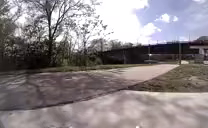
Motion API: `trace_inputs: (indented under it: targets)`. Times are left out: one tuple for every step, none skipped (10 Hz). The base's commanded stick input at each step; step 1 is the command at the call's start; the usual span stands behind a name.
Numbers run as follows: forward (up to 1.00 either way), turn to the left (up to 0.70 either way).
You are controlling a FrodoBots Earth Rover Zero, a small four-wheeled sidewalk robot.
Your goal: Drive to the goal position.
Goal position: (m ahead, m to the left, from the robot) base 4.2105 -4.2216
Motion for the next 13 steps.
trace_inputs:
  targets:
    - [0.00, 0.00]
    - [0.00, 0.00]
    - [0.00, 0.00]
    - [0.00, 0.00]
    - [0.00, 0.65]
    - [0.00, 0.69]
    - [0.00, 0.49]
    - [0.00, 0.19]
    - [0.00, 0.00]
    - [0.00, 0.00]
    - [0.00, 0.00]
    - [0.00, 0.00]
    - [0.00, 0.00]
